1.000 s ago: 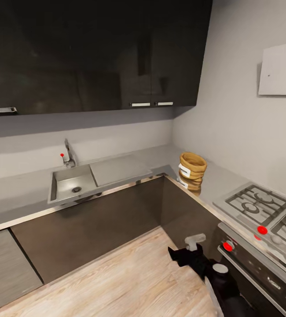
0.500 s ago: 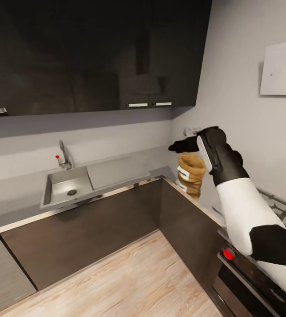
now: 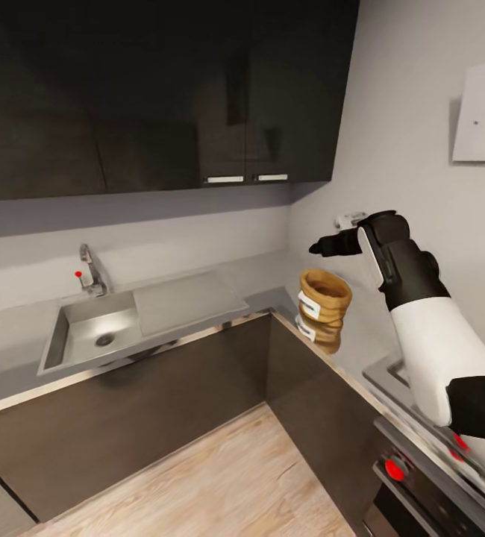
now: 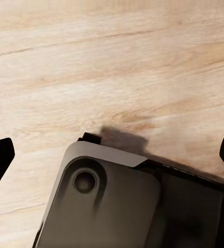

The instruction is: In the kitchen, take the popcorn bag from the countertop, put it into the microwave, and heat it until the popcorn is cooked so the cooked popcorn ends up inside the bag.

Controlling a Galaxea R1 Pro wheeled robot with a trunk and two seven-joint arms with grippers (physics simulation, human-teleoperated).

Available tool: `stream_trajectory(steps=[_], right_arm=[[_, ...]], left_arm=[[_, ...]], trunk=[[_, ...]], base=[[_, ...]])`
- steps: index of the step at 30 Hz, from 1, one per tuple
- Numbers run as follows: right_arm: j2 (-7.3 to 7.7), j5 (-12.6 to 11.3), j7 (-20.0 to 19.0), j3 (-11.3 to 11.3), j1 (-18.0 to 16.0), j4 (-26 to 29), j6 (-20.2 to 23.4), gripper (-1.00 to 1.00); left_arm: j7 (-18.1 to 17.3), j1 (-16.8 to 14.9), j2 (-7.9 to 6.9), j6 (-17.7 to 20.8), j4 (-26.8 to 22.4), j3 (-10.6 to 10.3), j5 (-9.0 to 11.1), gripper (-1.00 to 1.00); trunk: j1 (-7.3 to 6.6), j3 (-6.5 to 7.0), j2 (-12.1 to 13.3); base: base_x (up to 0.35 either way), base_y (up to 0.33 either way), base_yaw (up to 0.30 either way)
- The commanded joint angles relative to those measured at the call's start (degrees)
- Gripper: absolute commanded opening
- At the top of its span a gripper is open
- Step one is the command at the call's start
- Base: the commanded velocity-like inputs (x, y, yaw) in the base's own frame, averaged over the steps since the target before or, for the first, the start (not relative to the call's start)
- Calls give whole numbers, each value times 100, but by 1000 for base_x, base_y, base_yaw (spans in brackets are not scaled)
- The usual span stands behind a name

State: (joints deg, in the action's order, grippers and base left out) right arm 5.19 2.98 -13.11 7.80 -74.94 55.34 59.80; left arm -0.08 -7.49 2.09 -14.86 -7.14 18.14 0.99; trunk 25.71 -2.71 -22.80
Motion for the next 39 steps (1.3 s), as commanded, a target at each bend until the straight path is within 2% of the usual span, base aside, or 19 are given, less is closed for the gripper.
stream_trajectory(steps=[1, 7, 11, 15, 21, 24, 27, 30, 33, 36, 39], right_arm=[[8, 36, -29, 19, -5, 3, 20, 100], [42, 68, -25, 24, -3, -4, 20, 100], [215, 70, -25, 20, -3, -43, 20, 100], [316, 76, -28, 5, -55, -860, 20, 100], [433, 85, -36, 38, -85, -1395, 20, 100], [507, 89, -34, 171, -193, -1862, 20, 100], [577, 89, -39, 422, -426, -2358, 20, 100], [712, 83, -42, 542, -1029, -3147, 20, 100], [769, 80, -42, 586, -1556, -3822, 20, 100], [729, 86, -37, 667, -1709, -4059, 20, 100], [657, 88, -12, 809, -1719, -4167, 20, 100]], left_arm=[[-1, -5, 2, -17, 2, 13, 10, 100], [-1, -11, 2, -17, 2, 14, 10, 100], [-1, -13, 2, -17, 6, 4, 8, 100], [-1, 5, 2, -17, 3, -25, -1, 100], [-1, 9, 2, -17, 2, -36, -3, 100], [-1, 10, 2, -17, 2, -38, -3, 100], [-1, 11, 2, -17, 2, -39, -3, 100], [-1, 11, 2, -17, 2, -39, -3, 100], [-1, 11, 2, -17, 2, -39, -3, 100], [-1, 11, 2, -17, 2, -39, -3, 100], [-1, 11, 2, -17, 2, -39, -3, 100]], trunk=[[7, -13, -12], [7, -13, -12], [7, -13, -12], [7, -13, -12], [7, -13, -12], [7, -13, -12], [7, -13, -12], [7, -13, -12], [7, -13, -12], [7, -13, -12], [7, -13, -12]], base=[[337, 0, 0], [340, 0, 0], [341, 0, 0], [223, 0, 0], [20, 0, 0], [2, 0, 0], [0, 0, 0], [0, 0, 0], [0, 0, 0], [0, 0, 0], [0, 0, 0]])
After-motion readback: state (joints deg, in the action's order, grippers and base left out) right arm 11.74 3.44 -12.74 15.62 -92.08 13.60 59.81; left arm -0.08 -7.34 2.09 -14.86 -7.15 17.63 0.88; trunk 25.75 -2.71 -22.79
